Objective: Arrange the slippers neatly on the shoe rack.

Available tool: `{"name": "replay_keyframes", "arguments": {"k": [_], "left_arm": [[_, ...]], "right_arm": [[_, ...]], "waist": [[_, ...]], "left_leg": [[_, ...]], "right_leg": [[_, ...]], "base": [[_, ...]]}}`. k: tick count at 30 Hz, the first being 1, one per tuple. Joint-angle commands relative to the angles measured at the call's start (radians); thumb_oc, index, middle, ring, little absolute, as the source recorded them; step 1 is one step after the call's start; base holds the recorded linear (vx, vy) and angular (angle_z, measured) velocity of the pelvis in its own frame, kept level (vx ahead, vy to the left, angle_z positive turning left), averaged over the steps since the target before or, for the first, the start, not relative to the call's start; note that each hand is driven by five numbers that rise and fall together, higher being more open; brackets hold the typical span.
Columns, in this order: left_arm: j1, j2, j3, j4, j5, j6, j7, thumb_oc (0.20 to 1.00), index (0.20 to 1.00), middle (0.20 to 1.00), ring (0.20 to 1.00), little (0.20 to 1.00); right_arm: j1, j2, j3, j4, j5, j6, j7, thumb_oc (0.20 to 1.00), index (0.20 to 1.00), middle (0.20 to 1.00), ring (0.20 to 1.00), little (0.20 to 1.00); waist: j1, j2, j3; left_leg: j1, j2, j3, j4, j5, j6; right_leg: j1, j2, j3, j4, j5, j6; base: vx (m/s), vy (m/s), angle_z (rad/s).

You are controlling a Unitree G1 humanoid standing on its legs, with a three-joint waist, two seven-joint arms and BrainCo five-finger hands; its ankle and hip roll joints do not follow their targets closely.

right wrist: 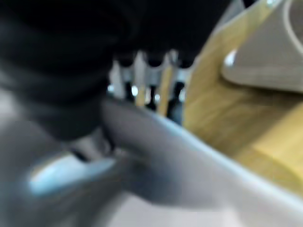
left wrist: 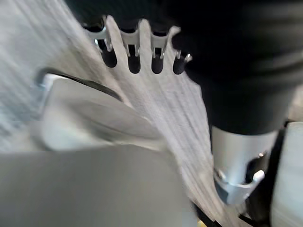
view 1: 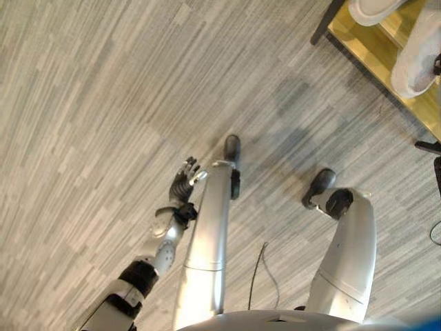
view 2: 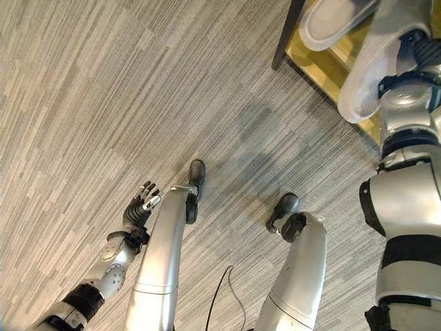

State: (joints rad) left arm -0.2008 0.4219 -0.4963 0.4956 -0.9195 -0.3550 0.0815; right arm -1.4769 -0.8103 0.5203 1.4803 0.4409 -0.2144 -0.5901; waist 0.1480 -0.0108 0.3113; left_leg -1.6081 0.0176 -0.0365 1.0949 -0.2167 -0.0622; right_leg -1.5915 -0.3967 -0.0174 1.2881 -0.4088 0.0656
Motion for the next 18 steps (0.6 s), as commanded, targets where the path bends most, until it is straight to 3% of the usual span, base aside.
{"name": "replay_keyframes", "arguments": {"k": [1,7,12,18], "left_arm": [[0.056,0.006,0.012,-0.021,0.043,-0.017,-0.046,1.000,1.000,1.000,1.000,1.000],[0.056,0.001,0.003,-0.010,0.086,-0.029,-0.046,1.000,1.000,1.000,1.000,1.000],[0.018,-0.027,0.006,0.070,0.088,-0.033,-0.028,1.000,1.000,1.000,1.000,1.000],[0.005,-0.056,0.000,0.150,0.098,-0.034,-0.029,1.000,1.000,1.000,1.000,1.000]], "right_arm": [[-0.035,-0.098,0.097,-0.051,0.095,-0.061,0.022,1.000,1.000,1.000,1.000,1.000],[0.041,-0.040,0.026,-0.083,0.173,-0.107,0.042,1.000,1.000,1.000,1.000,1.000],[0.072,-0.005,-0.040,-0.157,0.176,-0.150,-0.003,1.000,1.000,1.000,1.000,1.000],[0.077,-0.006,-0.043,-0.144,0.126,-0.128,-0.010,1.000,1.000,1.000,1.000,1.000]], "waist": [[-0.020,0.058,0.001],[-0.021,0.065,-0.003],[-0.023,0.061,-0.013],[-0.022,0.052,-0.026]], "left_leg": [[0.038,0.000,-0.071,-0.043,-0.014,0.008],[0.038,-0.002,-0.068,-0.077,0.004,0.012],[0.038,-0.004,-0.052,-0.131,0.023,0.011],[0.038,-0.011,-0.045,-0.178,0.048,0.013]], "right_leg": [[0.021,0.047,0.039,-0.096,0.088,0.009],[0.021,0.050,0.039,-0.109,0.100,0.008],[0.021,0.068,0.025,-0.157,0.130,0.018],[0.022,0.077,0.019,-0.207,0.155,0.025]], "base": [[0.01,0.027,0.07],[0.00,0.014,0.02],[-0.05,0.034,-0.06],[-0.04,0.006,-0.04]]}}
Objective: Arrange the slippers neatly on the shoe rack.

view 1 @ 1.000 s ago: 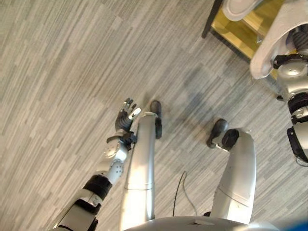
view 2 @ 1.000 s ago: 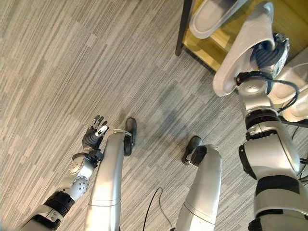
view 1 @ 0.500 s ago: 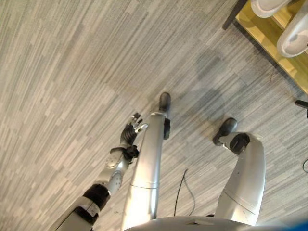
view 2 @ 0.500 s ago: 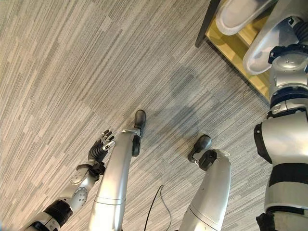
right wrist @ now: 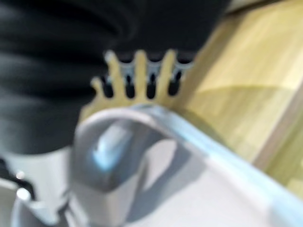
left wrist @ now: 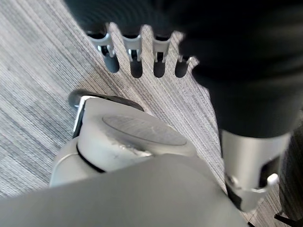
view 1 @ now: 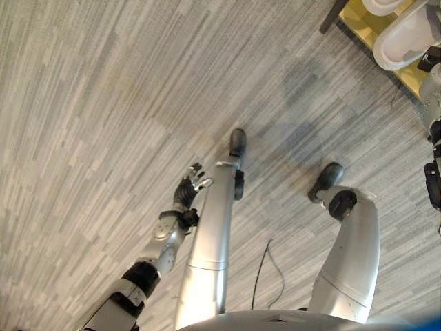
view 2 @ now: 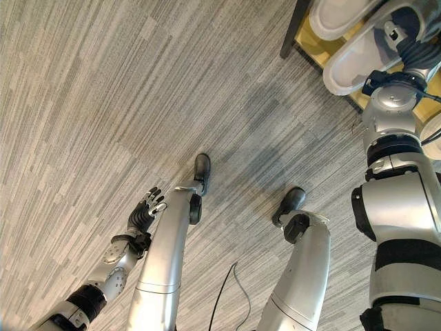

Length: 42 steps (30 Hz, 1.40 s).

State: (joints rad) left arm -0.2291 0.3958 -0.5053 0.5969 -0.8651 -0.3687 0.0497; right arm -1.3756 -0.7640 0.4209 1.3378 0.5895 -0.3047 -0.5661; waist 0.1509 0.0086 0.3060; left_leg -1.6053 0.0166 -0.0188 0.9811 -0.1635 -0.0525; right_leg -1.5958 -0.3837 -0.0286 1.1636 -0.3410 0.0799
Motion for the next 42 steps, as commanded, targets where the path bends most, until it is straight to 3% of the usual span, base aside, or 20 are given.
{"name": "replay_keyframes", "arguments": {"k": [1,13,26,31,32,34,36,42], "left_arm": [[0.028,-0.035,0.008,0.062,0.040,-0.021,0.003,1.000,1.000,1.000,1.000,1.000],[0.008,-0.049,0.028,0.074,0.056,-0.038,0.015,1.000,1.000,1.000,1.000,1.000],[0.007,-0.058,0.055,0.063,0.075,-0.034,0.022,1.000,1.000,1.000,1.000,1.000],[0.011,-0.071,0.080,0.061,0.080,-0.033,0.026,1.000,1.000,1.000,1.000,1.000],[0.013,-0.078,0.093,0.053,0.087,-0.039,0.030,1.000,1.000,1.000,1.000,1.000],[-0.058,-0.099,0.118,0.085,0.062,-0.032,0.048,1.000,1.000,1.000,1.000,1.000],[-0.129,-0.109,0.107,0.118,0.034,-0.043,0.055,1.000,1.000,1.000,1.000,1.000],[-0.117,-0.116,0.122,0.119,0.037,-0.030,0.057,1.000,1.000,1.000,1.000,1.000]], "right_arm": [[-0.026,-0.052,0.057,-0.007,-0.021,-0.044,-0.041,1.000,1.000,1.000,1.000,1.000],[0.062,-0.052,-0.049,-0.174,-0.061,-0.107,-0.111,1.000,1.000,1.000,1.000,1.000],[0.202,-0.019,-0.128,-0.364,-0.100,-0.158,-0.100,1.000,1.000,1.000,1.000,1.000],[0.296,-0.025,-0.169,-0.495,-0.256,-0.144,-0.163,1.000,1.000,1.000,1.000,1.000],[0.345,-0.035,-0.196,-0.560,-0.382,-0.120,-0.218,1.000,1.000,1.000,1.000,1.000],[0.398,-0.004,-0.209,-0.684,-0.466,-0.101,-0.227,1.000,1.000,1.000,1.000,1.000],[0.406,0.026,-0.237,-0.655,-0.455,-0.091,-0.234,1.000,1.000,1.000,1.000,1.000],[0.498,0.064,-0.291,-0.742,-0.433,-0.131,-0.208,1.000,1.000,1.000,1.000,1.000]], "waist": [[-0.023,0.032,-0.023],[-0.036,0.034,-0.034],[-0.058,0.022,-0.024],[-0.070,0.021,-0.022],[-0.079,0.021,-0.020],[-0.095,0.013,-0.019],[-0.112,0.010,-0.022],[-0.129,0.007,-0.027]], "left_leg": [[0.035,-0.010,-0.061,-0.078,-0.002,0.002],[0.035,-0.014,-0.073,-0.090,0.018,-0.011],[0.035,-0.004,-0.071,-0.067,0.002,-0.003],[0.035,-0.003,-0.072,-0.072,0.002,0.000],[0.035,-0.001,-0.070,-0.070,0.000,0.002],[0.035,0.003,-0.067,-0.069,-0.004,0.003],[0.035,0.006,-0.066,-0.071,-0.006,0.005],[0.035,0.013,-0.063,-0.078,-0.009,0.006]], "right_leg": [[0.026,0.064,0.028,-0.098,0.090,0.013],[0.026,0.067,0.034,-0.099,0.089,0.008],[0.026,0.075,0.042,-0.089,0.093,0.010],[0.026,0.078,0.042,-0.098,0.095,0.012],[0.026,0.079,0.042,-0.098,0.092,0.011],[0.026,0.080,0.041,-0.099,0.092,0.012],[0.026,0.080,0.039,-0.104,0.094,0.012],[0.026,0.091,0.042,-0.117,0.105,0.017]], "base": [[-0.04,0.006,-0.02],[-0.01,-0.003,0.00],[0.00,0.002,-0.01],[0.00,0.006,-0.03],[0.00,0.000,0.00],[0.00,0.000,0.00],[0.00,0.041,-0.05],[-0.01,0.020,-0.10]]}}
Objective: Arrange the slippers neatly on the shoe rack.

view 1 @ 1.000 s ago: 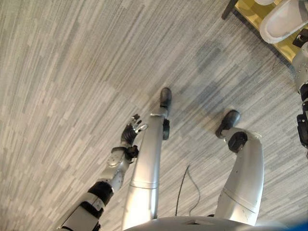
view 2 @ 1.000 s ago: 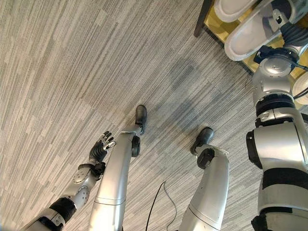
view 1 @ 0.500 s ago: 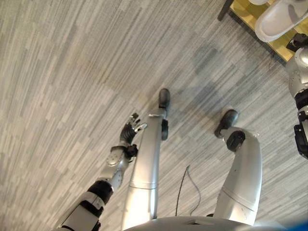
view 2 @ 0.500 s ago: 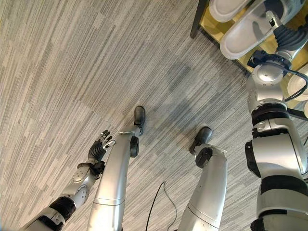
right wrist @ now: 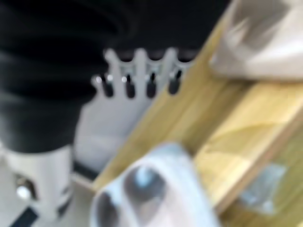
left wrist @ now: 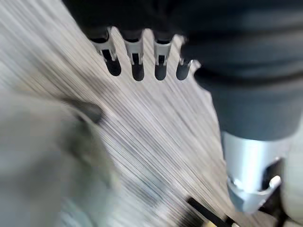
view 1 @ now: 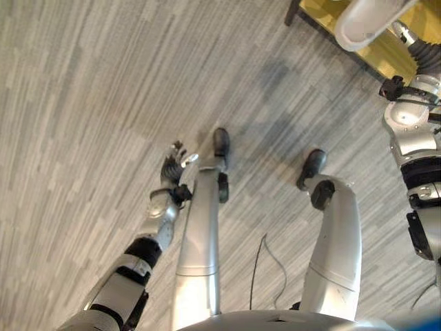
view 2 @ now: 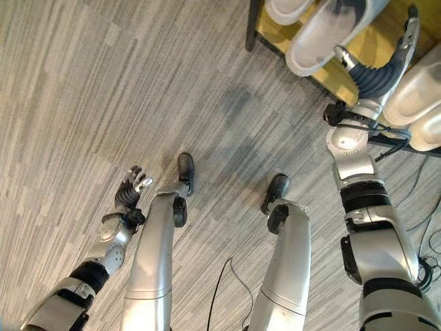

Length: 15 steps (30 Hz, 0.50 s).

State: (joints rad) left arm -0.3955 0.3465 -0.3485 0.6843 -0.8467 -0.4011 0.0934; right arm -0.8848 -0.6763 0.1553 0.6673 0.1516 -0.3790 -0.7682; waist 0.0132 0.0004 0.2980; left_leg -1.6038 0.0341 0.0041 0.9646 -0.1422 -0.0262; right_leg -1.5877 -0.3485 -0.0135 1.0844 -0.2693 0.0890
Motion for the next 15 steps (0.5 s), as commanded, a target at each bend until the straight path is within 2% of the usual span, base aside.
{"name": "replay_keyframes", "arguments": {"k": [1,5,9,11,15], "left_arm": [[0.048,-0.069,-0.030,0.033,0.018,0.003,0.014,1.000,1.000,1.000,1.000,1.000],[0.047,-0.070,-0.021,0.030,0.010,0.002,0.013,1.000,1.000,1.000,1.000,1.000],[0.043,-0.071,-0.012,0.029,0.012,0.002,0.011,1.000,1.000,1.000,1.000,1.000],[0.036,-0.076,-0.006,0.028,0.013,-0.001,0.007,1.000,1.000,1.000,1.000,1.000],[0.025,-0.077,-0.008,0.015,0.015,-0.005,0.008,1.000,1.000,1.000,1.000,1.000]], "right_arm": [[0.031,-0.013,-0.032,-0.085,0.010,-0.060,0.009,1.000,1.000,1.000,1.000,1.000],[0.065,0.014,-0.012,-0.100,-0.022,-0.044,0.023,1.000,1.000,1.000,1.000,1.000],[0.092,0.019,0.040,-0.112,-0.060,-0.023,0.074,1.000,1.000,1.000,1.000,1.000],[0.110,0.017,0.082,-0.138,-0.125,-0.003,0.101,1.000,1.000,1.000,1.000,1.000],[0.132,0.056,0.115,-0.148,-0.134,-0.003,0.147,1.000,1.000,1.000,1.000,1.000]], "waist": [[0.006,0.013,-0.020],[0.001,0.011,-0.025],[-0.003,0.009,-0.025],[-0.006,0.006,-0.027],[-0.011,0.004,-0.031]], "left_leg": [[0.034,-0.004,-0.084,-0.065,-0.030,-0.020],[0.034,-0.003,-0.081,-0.075,-0.027,-0.019],[0.034,-0.003,-0.078,-0.080,-0.025,-0.018],[0.034,-0.001,-0.077,-0.085,-0.022,-0.018],[0.034,-0.002,-0.075,-0.094,-0.017,-0.020]], "right_leg": [[0.018,0.058,0.028,-0.044,0.037,0.010],[0.018,0.061,0.028,-0.056,0.041,0.011],[0.018,0.063,0.026,-0.063,0.047,0.011],[0.018,0.064,0.027,-0.069,0.049,0.011],[0.018,0.064,0.028,-0.077,0.053,0.013]], "base": [[-0.02,0.017,-0.05],[-0.01,0.009,-0.02],[0.00,0.005,-0.01],[0.00,0.000,0.00],[0.00,0.000,0.00]]}}
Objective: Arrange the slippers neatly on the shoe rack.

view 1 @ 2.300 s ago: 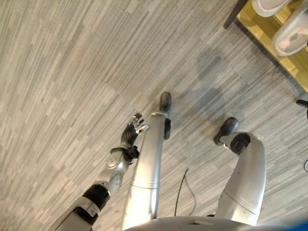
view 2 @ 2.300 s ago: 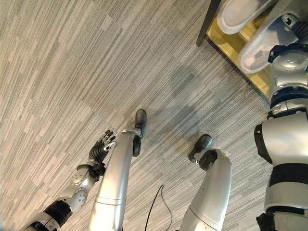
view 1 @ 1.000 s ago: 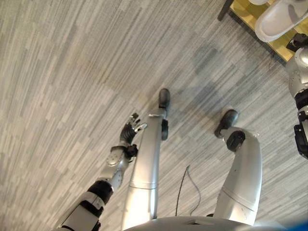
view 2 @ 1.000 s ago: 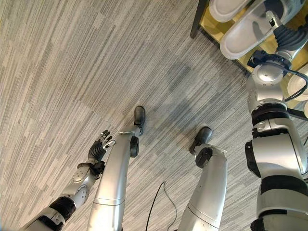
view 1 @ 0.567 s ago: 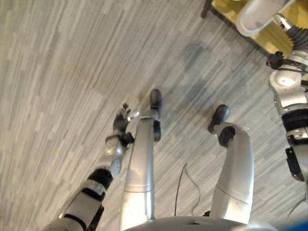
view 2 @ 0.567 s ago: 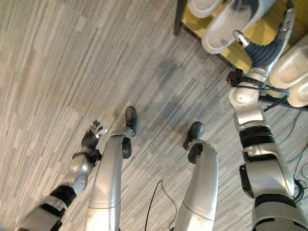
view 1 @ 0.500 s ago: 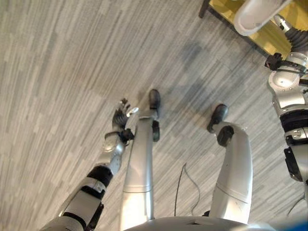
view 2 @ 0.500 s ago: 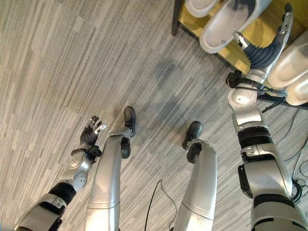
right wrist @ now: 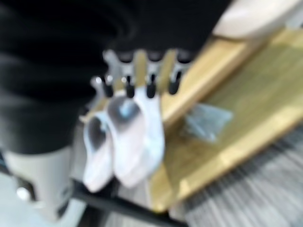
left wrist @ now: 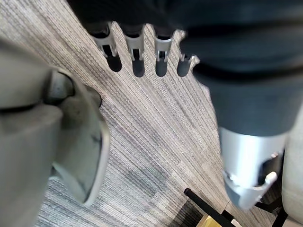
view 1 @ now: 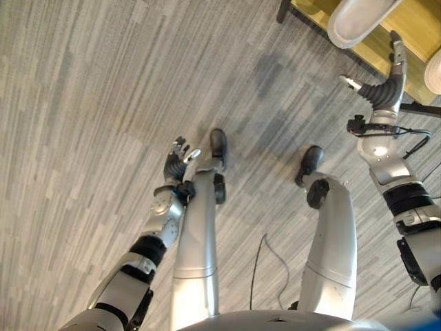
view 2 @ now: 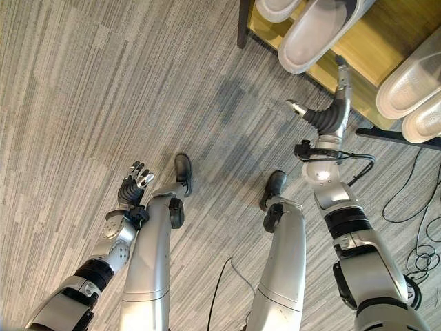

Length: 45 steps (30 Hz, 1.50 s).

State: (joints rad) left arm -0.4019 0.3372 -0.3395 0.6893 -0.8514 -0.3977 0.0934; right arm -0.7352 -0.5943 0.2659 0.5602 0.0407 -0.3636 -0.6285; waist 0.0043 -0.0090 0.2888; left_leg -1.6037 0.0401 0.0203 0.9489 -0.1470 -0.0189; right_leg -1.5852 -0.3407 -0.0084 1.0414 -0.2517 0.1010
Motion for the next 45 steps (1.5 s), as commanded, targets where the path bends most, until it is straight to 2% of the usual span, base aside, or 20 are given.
{"name": "replay_keyframes", "arguments": {"k": [1,6,17,31,45], "left_arm": [[0.030,-0.068,-0.017,0.011,0.020,-0.008,0.008,1.000,1.000,1.000,1.000,1.000],[0.015,-0.065,-0.018,0.014,0.018,-0.013,0.015,1.000,1.000,1.000,1.000,1.000],[0.014,-0.062,-0.006,0.025,0.020,-0.013,0.015,1.000,1.000,1.000,1.000,1.000],[-0.022,-0.059,-0.002,0.086,0.012,-0.017,0.031,1.000,1.000,1.000,1.000,1.000],[-0.035,-0.040,-0.005,0.118,0.004,-0.019,0.040,1.000,1.000,1.000,1.000,1.000]], "right_arm": [[-0.018,-0.024,0.009,-0.042,-0.032,-0.016,0.006,1.000,1.000,1.000,1.000,1.000],[-0.048,-0.006,0.031,-0.011,-0.065,0.009,-0.010,1.000,1.000,1.000,1.000,1.000],[-0.020,0.017,0.032,-0.041,-0.081,0.000,0.006,1.000,1.000,1.000,1.000,1.000],[-0.118,0.049,0.066,0.110,-0.089,0.039,-0.038,1.000,1.000,1.000,1.000,1.000],[-0.243,0.044,0.106,0.227,-0.050,0.062,-0.057,1.000,1.000,1.000,1.000,1.000]], "waist": [[-0.003,0.012,-0.023],[0.000,0.013,-0.024],[-0.003,0.015,-0.030],[0.006,0.022,-0.035],[0.024,0.026,-0.028]], "left_leg": [[0.034,-0.007,-0.091,-0.081,-0.012,-0.028],[0.034,-0.006,-0.090,-0.090,-0.008,-0.027],[0.034,-0.004,-0.090,-0.094,-0.009,-0.028],[0.034,-0.004,-0.092,-0.086,-0.013,-0.024],[0.034,-0.004,-0.098,-0.079,-0.010,-0.024]], "right_leg": [[0.015,0.057,0.023,-0.036,0.035,0.001],[0.015,0.056,0.026,-0.045,0.038,0.004],[0.016,0.060,0.026,-0.047,0.034,0.005],[0.015,0.060,0.029,-0.046,0.029,0.006],[0.015,0.059,0.033,-0.042,0.031,0.006]], "base": [[0.00,0.000,0.00],[0.00,0.004,-0.03],[0.00,0.000,0.00],[0.00,0.000,0.00],[0.00,0.000,0.00]]}}
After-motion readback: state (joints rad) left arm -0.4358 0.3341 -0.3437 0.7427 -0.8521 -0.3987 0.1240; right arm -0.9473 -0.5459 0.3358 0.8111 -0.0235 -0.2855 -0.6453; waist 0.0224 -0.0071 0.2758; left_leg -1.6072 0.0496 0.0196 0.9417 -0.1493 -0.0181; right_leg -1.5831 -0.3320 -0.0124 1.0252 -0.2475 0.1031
